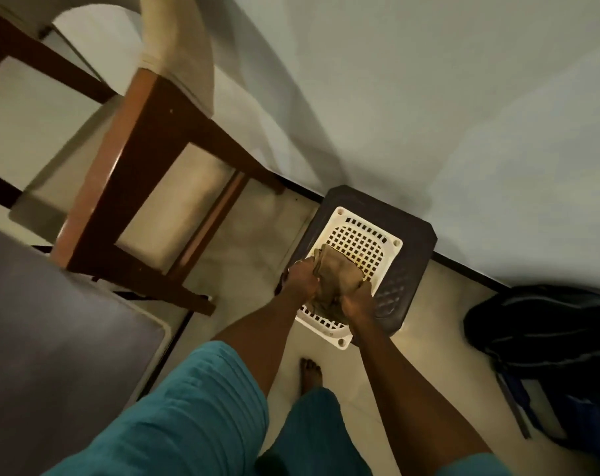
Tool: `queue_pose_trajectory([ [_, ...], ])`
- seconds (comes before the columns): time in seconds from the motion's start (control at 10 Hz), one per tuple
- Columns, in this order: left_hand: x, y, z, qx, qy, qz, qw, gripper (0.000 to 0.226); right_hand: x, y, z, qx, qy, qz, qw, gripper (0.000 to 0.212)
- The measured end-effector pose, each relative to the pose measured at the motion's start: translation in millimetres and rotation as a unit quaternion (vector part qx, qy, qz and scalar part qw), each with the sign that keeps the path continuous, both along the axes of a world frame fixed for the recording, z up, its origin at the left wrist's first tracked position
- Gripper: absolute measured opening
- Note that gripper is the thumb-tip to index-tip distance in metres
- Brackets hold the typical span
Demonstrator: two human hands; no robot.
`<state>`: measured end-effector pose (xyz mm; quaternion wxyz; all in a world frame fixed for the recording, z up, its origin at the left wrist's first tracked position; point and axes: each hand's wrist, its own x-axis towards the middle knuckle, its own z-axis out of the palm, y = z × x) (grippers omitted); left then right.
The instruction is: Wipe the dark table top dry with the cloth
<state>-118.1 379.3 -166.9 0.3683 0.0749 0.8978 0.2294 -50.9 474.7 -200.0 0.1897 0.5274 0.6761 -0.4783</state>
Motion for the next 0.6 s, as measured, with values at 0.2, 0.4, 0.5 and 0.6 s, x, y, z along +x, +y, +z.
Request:
queue_pose_trajectory([
  [0.2, -7.6, 6.8, -43.1, -0.053, -0.036, -0.029, 0.998, 0.047, 5.5, 2.7, -37.3, -0.026, 0.008, 0.056, 0.998, 0.054],
  [0.4, 12.3, 0.6, -30.5, -0.097, -0.033, -0.127, 0.987, 0.038, 26.1, -7.6, -35.6, 0.033, 0.007, 0.166, 0.986, 0.045],
  [0.5, 22.4, -3.1, -22.7, -0.117, -0.017, -0.150, 0.982, 0.037, 41.6, -16.4, -32.7, 0.103, 0.020, 0.283, 0.953, 0.053],
  [0.6, 36.1, -5.2, -17.0, -0.124, -0.012, -0.174, 0.977, 0.046, 50.0, -24.2, -24.1, 0.101, 0.041, 0.297, 0.949, 0.054],
])
